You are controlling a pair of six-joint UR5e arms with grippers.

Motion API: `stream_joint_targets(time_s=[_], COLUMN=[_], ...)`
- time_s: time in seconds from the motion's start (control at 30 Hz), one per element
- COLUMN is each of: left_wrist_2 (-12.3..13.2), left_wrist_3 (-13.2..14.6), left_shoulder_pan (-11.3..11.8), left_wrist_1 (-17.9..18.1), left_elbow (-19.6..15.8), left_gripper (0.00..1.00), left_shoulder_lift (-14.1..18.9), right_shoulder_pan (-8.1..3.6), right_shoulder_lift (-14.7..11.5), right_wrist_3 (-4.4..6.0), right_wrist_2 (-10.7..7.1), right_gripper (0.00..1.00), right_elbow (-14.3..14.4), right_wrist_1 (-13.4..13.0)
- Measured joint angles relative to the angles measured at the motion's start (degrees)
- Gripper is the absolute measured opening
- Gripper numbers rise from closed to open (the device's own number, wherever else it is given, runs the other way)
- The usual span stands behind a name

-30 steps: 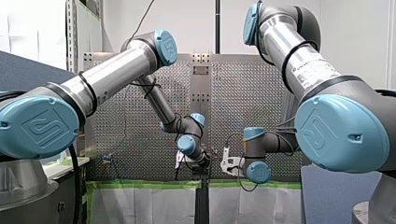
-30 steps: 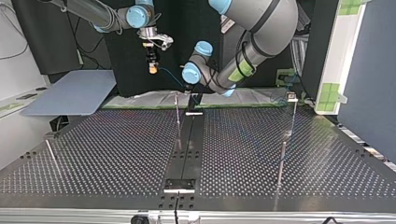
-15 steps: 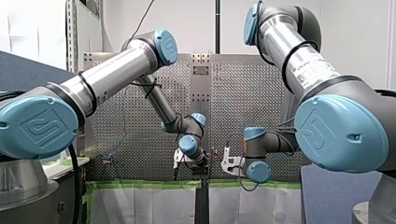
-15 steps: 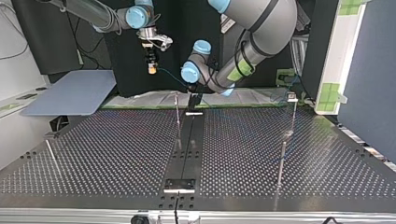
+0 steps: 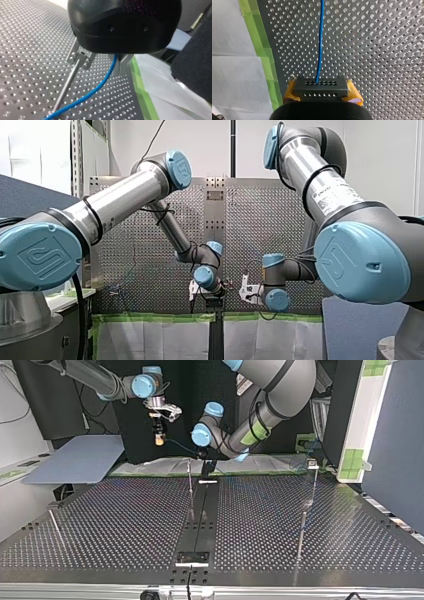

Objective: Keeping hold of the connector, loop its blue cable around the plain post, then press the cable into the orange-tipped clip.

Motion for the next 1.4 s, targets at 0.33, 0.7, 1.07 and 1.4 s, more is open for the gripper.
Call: stream_joint_targets(time_s=[0.33,0.7,1.07,1.4], left_wrist_2=[-1.0,-5.0,-5.3,-5.1], left_wrist_3=[-2.5,-3.4,-3.5,-3.4], left_shoulder_pan=[0.1,0.6,1.3,2.7], left_wrist_1=[4.5,8.0,7.4,5.9], left_elbow=[0.0,1.0,3.2,5.3], left_gripper=[0.0,0.0,0.0,0.0], left_shoulder_lift=[0.0,-0.1,-0.1,-0.1], right_shoulder_pan=[-1.43,-3.1,-5.33,-7.24], right_shoulder_lift=[0.0,0.0,0.0,0.0], right_wrist_3=[-0.03,-0.57,-0.86,-1.02], right_wrist_2=[-0.05,-0.17,-0.75,-1.71], right_gripper=[0.0,0.0,0.0,0.0], right_elbow=[-1.7,-4.1,-7.7,-11.2], right_wrist_1=[1.4,3.0,4.8,7.8])
